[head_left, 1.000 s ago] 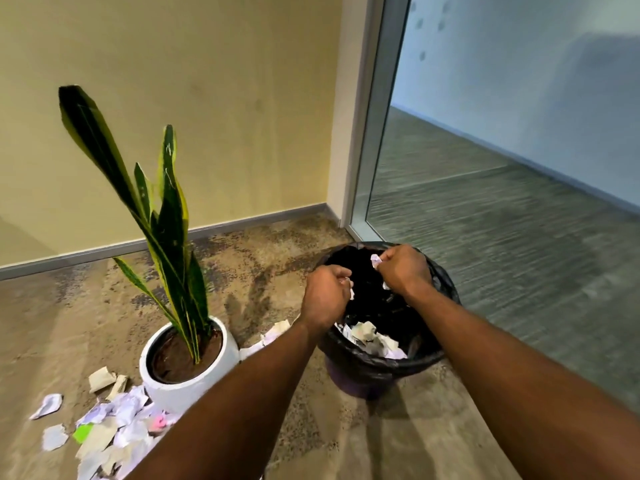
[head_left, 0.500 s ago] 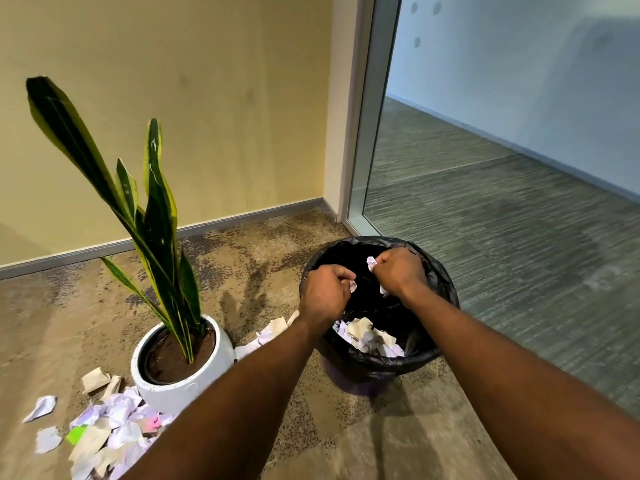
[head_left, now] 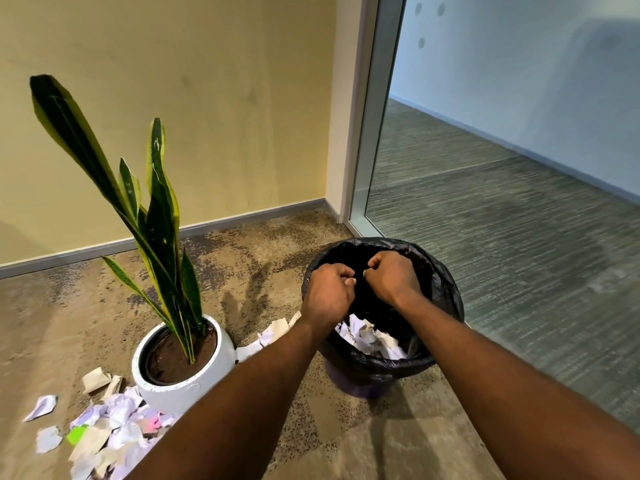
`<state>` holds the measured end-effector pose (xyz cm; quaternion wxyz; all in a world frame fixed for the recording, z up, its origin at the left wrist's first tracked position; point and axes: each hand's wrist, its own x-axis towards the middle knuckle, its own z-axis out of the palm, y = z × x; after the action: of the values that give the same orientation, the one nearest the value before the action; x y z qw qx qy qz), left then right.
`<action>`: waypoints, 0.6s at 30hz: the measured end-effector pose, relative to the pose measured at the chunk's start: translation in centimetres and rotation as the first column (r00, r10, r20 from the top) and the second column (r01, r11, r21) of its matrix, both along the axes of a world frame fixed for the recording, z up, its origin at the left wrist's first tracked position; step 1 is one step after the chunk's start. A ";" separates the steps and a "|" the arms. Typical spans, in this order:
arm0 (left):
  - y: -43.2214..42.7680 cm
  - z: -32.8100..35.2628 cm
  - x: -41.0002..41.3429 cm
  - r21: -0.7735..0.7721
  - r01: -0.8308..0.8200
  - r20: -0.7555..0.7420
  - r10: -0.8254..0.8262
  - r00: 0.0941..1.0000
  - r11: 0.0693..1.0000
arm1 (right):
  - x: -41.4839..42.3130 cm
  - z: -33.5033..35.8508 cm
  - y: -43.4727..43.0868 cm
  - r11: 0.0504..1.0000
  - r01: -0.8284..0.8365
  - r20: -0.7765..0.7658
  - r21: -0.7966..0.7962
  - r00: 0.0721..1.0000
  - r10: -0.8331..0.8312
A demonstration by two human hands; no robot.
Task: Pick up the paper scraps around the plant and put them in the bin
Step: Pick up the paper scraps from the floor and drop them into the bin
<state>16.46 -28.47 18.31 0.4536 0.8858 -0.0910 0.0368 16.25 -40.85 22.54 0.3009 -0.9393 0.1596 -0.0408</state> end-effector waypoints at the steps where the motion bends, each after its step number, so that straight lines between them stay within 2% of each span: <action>1: 0.2 0.1 0.0 0.015 -0.012 0.027 0.012 1.000 1.000 | 0.0 0.0 0.5 1.000 -0.026 0.051 0.002 0.998 0.026; 5: 2.1 0.4 0.1 0.013 -0.147 0.156 0.143 0.977 0.989 | 0.1 0.3 3.7 0.982 -0.188 0.250 -0.034 0.949 0.190; 10: 7.1 -1.1 -0.7 -0.122 -0.247 0.186 0.267 0.946 0.961 | 0.2 0.0 10.6 0.900 -0.405 0.411 -0.159 0.802 0.433; 13: 10.5 -3.5 -1.4 -0.119 -0.249 0.150 0.265 0.952 0.961 | 0.0 -2.1 14.6 0.837 -0.516 0.384 -0.183 0.747 0.543; 15: 12.3 -5.8 -1.8 -0.099 -0.211 0.040 0.216 0.976 0.972 | -0.1 -4.7 16.5 0.818 -0.545 0.352 -0.183 0.741 0.572; 18: 13.7 -9.1 -2.1 0.004 -0.206 -0.069 0.206 0.976 0.978 | -0.3 -9.5 17.5 0.863 -0.484 0.262 -0.148 0.822 0.506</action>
<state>14.39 -14.75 9.18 0.4516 0.8905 0.0172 0.0531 15.91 -23.31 13.08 0.2857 -0.9425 -0.1374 -0.1054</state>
